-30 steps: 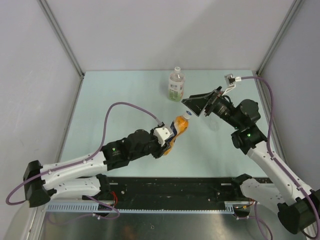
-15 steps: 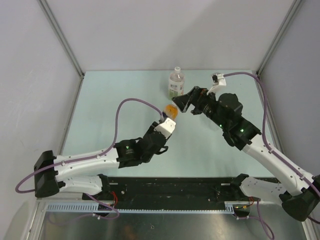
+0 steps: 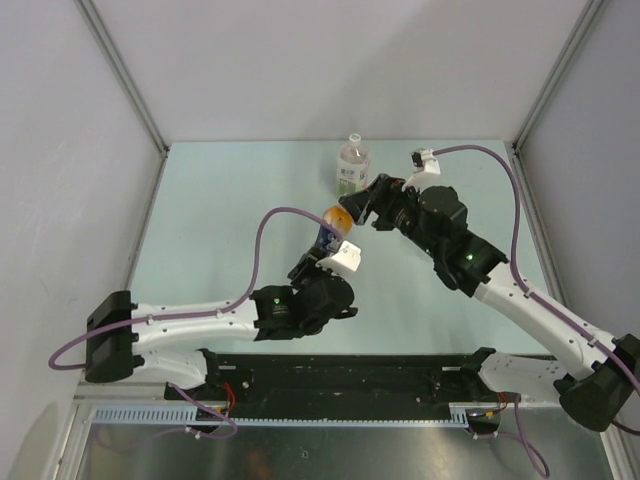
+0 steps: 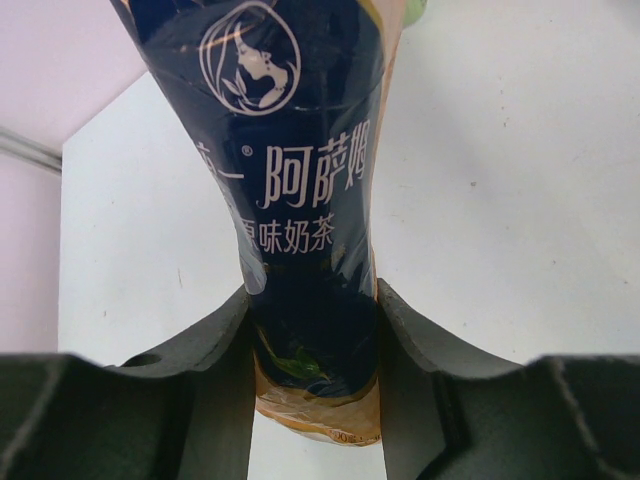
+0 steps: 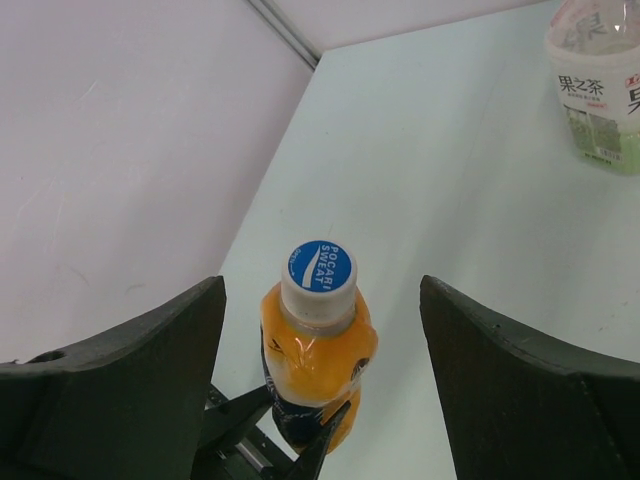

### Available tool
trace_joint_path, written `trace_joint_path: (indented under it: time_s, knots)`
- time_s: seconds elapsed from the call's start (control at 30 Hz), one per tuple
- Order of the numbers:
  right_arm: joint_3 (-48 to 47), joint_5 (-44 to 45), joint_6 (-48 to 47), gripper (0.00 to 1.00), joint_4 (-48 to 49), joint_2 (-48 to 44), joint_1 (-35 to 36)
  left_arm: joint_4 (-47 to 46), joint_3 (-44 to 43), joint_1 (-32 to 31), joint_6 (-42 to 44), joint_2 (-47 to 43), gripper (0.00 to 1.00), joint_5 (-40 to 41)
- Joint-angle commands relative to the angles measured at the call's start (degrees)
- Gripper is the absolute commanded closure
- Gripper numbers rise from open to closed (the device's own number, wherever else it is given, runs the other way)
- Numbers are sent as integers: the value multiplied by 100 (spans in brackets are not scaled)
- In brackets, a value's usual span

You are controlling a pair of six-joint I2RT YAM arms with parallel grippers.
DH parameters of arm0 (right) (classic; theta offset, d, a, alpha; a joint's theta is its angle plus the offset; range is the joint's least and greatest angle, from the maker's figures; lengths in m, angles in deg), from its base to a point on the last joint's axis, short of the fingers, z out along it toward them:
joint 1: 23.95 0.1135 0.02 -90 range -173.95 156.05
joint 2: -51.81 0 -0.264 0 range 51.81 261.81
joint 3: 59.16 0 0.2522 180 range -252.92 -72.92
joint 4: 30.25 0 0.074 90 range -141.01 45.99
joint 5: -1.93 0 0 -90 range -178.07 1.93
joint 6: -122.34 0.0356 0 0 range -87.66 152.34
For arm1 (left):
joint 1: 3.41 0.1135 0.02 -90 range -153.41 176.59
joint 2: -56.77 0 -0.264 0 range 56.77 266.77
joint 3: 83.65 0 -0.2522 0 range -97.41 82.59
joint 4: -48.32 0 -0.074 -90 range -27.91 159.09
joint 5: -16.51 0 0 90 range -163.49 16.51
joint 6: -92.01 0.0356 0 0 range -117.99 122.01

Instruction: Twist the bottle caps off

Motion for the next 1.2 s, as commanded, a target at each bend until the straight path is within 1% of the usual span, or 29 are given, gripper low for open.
trace_joint_path:
  time_s: [0.0,0.07,0.13,0.57,0.63,0.73,0.8,0.87,0.97,1.0,1.07,1.17]
  knots:
    - [-256,63,71,21,323,137,30,-96,-298,-68,-132,24,100,482]
    - [-255,25,79,26,332,179,33,-98,-315,-68,-115,34,100,472]
    - [-254,-48,88,30,339,227,33,-100,-326,-71,-89,60,100,482]
    - [-252,-57,160,35,636,290,35,-83,-346,-101,50,216,100,502]
    - [-258,-82,163,38,648,314,31,-83,-336,-110,43,222,100,499]
    - [-255,-120,163,47,652,362,26,-74,-348,-107,52,228,100,505]
    - [-252,-139,179,54,652,385,12,-70,-356,-120,63,234,100,513]
    - [-258,-124,190,66,634,397,2,-67,-354,-123,74,240,100,523]
    - [-253,-99,178,91,623,407,-13,-54,-343,-128,79,259,100,559]
    - [-252,-87,169,95,615,410,-15,-48,-342,-131,85,274,100,570]
    - [-256,-87,124,99,616,416,-23,-44,-330,-132,80,285,100,571]
    - [-254,-182,-8,100,628,412,-17,-42,-297,-128,40,265,100,482]
